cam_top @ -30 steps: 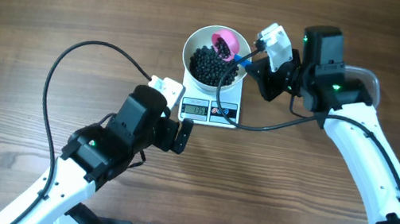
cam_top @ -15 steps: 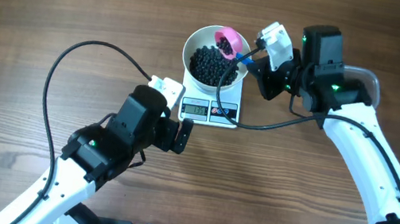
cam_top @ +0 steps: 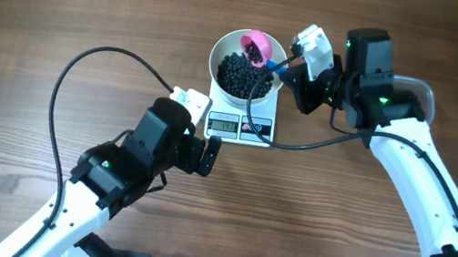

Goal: Scoop item into bowl and weigh 150g on scale
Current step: 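Tilt the scoop over the bowl with the right gripper to pour beans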

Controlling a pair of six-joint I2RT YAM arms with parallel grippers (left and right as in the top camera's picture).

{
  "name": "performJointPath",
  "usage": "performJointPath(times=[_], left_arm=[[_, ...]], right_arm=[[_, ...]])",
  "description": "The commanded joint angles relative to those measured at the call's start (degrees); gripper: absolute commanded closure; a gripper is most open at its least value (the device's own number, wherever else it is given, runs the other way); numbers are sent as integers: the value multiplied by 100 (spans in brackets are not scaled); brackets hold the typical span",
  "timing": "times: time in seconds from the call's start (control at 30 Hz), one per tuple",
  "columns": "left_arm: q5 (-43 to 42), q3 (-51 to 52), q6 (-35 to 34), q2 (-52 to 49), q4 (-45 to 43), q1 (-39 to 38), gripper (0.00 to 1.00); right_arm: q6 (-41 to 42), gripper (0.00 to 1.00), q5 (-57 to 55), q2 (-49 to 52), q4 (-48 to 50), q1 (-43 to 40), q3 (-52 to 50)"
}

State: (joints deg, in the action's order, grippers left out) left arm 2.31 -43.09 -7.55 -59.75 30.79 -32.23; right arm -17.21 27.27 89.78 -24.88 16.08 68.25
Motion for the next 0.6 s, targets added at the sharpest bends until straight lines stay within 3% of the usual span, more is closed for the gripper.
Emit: performJointPath(times=[0.0, 0.4, 0.57], left_arm=[[74, 13, 114, -7, -13, 26, 0], [74, 13, 114, -7, -13, 24, 0], [76, 13, 114, -7, -13, 24, 0]], right_arm=[[310, 96, -24, -74, 83, 9, 15], [164, 96, 562, -74, -31, 11, 15], [144, 96, 61, -74, 2, 9, 15]])
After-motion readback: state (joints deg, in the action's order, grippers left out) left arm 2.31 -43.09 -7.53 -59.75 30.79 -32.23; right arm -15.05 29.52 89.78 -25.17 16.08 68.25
